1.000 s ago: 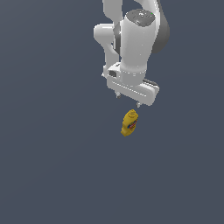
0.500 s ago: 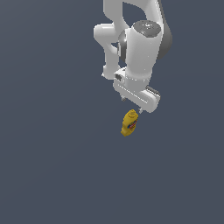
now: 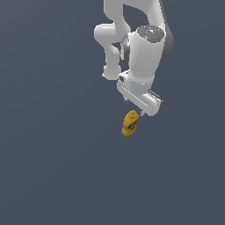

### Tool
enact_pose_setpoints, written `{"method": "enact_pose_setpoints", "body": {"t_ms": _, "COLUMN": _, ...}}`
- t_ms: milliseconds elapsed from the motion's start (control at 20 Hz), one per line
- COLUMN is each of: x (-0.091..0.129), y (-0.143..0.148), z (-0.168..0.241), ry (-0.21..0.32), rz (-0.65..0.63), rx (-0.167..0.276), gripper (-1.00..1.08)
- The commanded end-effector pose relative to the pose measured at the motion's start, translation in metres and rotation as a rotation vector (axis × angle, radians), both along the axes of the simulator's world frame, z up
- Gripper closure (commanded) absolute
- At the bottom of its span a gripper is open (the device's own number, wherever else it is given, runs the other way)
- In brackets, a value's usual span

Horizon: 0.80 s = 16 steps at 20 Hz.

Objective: Pick up the object and move it to a goal position.

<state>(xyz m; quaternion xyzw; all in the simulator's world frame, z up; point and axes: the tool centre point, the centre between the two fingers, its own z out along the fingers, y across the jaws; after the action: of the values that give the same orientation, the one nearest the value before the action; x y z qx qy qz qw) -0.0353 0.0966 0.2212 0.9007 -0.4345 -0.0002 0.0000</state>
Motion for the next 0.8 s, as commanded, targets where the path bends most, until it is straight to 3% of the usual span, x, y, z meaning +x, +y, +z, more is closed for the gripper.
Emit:
{"method": "enact_pose_setpoints", "body": {"t_ms": 0, "x": 0.000, "y": 0.001, "z": -0.001, "ry": 0.000, "rz": -0.009, "rx": 0.000, "gripper": -0.92}}
{"method": "enact_pose_setpoints", "body": {"t_ms": 750, "x": -0.001, "y": 0.001, "z": -0.044, "ry": 0.000, "rz": -0.009, "rx": 0.000, "gripper": -0.92}}
